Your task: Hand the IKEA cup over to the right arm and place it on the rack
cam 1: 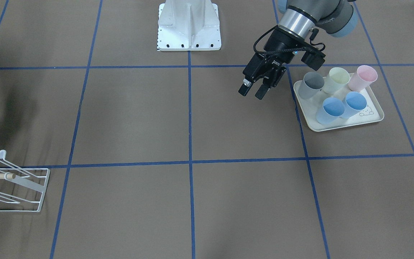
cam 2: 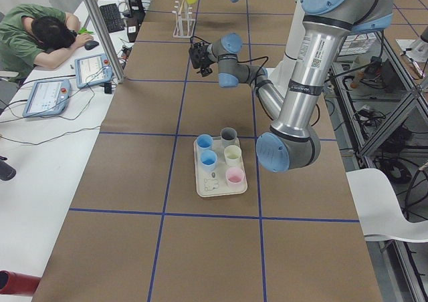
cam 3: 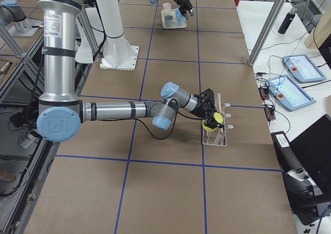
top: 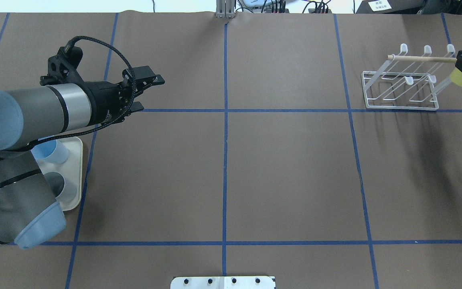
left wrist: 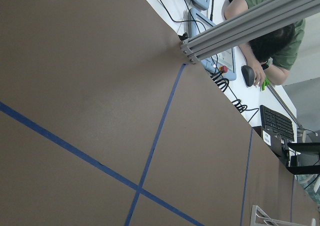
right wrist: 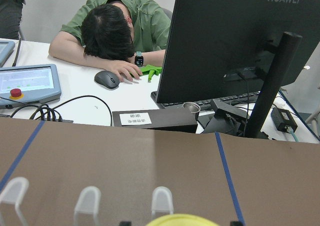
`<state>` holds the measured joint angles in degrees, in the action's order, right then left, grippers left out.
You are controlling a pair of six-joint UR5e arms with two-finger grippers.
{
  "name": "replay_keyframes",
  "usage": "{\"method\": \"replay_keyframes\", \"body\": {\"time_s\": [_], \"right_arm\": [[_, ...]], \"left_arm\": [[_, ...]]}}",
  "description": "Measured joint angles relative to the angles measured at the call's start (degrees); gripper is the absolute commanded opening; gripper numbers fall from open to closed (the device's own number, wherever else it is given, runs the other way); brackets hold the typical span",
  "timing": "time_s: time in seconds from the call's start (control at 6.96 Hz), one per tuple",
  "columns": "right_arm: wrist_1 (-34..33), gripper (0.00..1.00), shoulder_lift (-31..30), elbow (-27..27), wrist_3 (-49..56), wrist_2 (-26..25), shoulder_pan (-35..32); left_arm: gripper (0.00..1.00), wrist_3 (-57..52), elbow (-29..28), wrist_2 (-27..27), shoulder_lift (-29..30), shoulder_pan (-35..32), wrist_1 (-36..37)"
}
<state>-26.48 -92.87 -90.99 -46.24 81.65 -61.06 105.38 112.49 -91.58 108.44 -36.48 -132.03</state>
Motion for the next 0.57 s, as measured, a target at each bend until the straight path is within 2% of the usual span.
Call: {"method": "replay_keyframes", "body": {"time_s": [0.14,0.29,0.57], "right_arm": [[0.02,0.62,0.43,0.6,-0.05,0.0,0.15],[0.05,1.0,0.64,0.96,-0.05,0.01,0.2],[0.43,1.0,0.8,1.02,0.06,0.46,0.19]], "left_arm": [[0.99,0.0,0.0,0.0,-0.27,0.03,-0.09],[0.99,0.0,0.01,0.0,-0.42,0.06,-0.16],[0.99,0.0,-0.02,0.0,-0.52,0.04,-0.23]]}}
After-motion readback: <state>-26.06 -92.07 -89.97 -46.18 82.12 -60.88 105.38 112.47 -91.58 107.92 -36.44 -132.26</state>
